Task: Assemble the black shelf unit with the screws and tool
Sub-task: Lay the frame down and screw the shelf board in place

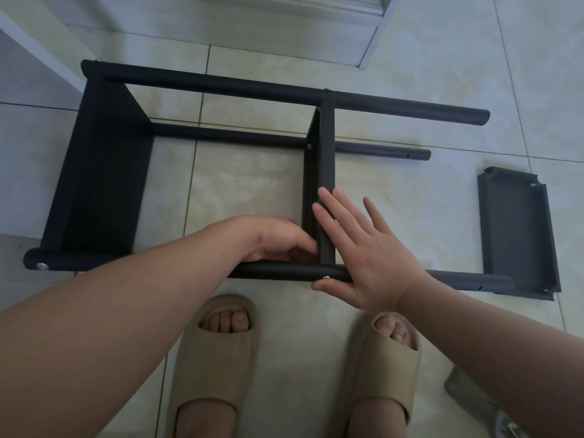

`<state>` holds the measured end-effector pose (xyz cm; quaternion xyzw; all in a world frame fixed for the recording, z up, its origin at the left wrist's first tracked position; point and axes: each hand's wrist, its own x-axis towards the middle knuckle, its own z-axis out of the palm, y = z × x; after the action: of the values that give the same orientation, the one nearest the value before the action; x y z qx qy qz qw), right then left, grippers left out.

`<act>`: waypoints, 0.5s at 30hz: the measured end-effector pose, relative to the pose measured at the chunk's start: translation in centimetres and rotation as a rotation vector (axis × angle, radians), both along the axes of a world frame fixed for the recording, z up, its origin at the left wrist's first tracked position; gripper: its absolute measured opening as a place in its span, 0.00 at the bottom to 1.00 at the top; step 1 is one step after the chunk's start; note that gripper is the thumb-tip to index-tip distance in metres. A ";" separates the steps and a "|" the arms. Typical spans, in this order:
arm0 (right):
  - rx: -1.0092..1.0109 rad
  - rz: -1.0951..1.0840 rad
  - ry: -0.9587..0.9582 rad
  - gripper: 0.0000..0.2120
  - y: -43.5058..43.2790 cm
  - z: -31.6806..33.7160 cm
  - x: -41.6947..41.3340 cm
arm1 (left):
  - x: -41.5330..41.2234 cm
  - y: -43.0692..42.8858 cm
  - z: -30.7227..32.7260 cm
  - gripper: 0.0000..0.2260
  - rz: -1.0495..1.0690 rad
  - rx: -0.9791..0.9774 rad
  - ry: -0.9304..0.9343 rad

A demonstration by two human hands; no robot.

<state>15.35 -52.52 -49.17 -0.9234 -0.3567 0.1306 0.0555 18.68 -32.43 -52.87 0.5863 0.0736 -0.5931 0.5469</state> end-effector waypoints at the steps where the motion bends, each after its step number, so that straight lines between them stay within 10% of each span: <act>1: 0.001 0.000 -0.001 0.48 0.0 0.0 0.0 | 0.0 -0.1 0.0 0.07 -0.008 0.028 -0.034; 15: 0.001 -0.001 0.002 0.48 0.0 -0.1 0.0 | -0.1 -0.3 -0.1 0.09 0.026 0.038 -0.092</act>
<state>15.31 -52.51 -49.24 -0.9234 -0.3560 0.1315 0.0566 18.59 -32.69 -52.99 0.6222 0.0673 -0.5567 0.5462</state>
